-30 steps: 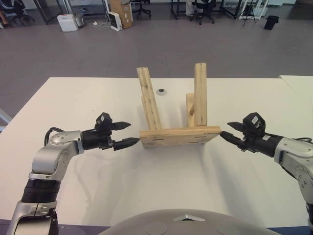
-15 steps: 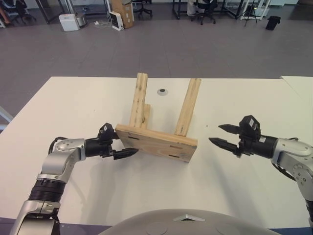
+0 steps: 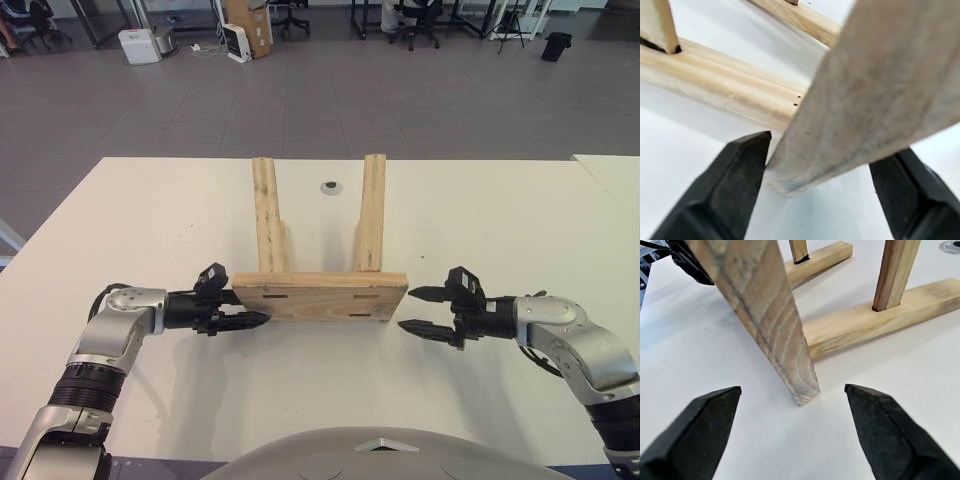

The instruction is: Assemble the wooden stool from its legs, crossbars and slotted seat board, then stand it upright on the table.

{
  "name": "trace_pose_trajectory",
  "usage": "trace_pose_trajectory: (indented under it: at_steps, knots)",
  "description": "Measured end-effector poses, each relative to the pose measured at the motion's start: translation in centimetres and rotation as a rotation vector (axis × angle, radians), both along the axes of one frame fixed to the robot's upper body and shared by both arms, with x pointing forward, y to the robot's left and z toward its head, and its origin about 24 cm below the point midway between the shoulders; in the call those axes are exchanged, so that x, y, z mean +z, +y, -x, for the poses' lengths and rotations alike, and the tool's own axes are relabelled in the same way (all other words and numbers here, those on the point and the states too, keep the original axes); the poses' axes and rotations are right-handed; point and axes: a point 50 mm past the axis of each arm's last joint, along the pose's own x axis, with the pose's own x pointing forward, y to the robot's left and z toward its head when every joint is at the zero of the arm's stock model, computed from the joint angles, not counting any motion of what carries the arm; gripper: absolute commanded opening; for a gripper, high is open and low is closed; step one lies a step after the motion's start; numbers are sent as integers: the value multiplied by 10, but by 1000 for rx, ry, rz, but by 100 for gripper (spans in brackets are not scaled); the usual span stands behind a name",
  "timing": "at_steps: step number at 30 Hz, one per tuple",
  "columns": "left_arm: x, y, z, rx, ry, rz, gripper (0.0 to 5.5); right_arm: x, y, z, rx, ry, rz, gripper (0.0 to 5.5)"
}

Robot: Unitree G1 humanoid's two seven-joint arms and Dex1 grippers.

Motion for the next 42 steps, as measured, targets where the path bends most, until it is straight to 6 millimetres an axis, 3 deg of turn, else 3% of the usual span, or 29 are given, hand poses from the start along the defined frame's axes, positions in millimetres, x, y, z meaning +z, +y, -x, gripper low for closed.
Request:
trace_pose_trajectory:
  at_steps: [3,5,10,12,19,24,29,37,42]
  knots:
    - [-1,3,-1,-3,-6,0,226,-4,6,-8,41,-2,-33,390]
    - [-1,4,-1,-14,-11,-2,224,-10,10,-11,62,6,-39,360]
    - [-1,5,-3,-23,-12,-9,222,-13,23,-20,95,0,-87,263]
    - [-1,5,-3,-22,-9,-7,222,-15,24,-20,103,6,-93,198]
    - [2,2,-4,-37,13,-5,222,-10,22,-15,136,30,-53,176]
    - [33,-14,2,-86,137,56,217,23,9,0,102,144,-98,176]
    - [79,-22,-1,-115,333,140,208,69,-3,9,84,176,-136,171]
    - [113,-16,-5,-99,557,300,193,101,-11,9,10,311,-363,165]
    - [130,-27,-6,-226,726,467,166,110,1,18,136,491,-571,142]
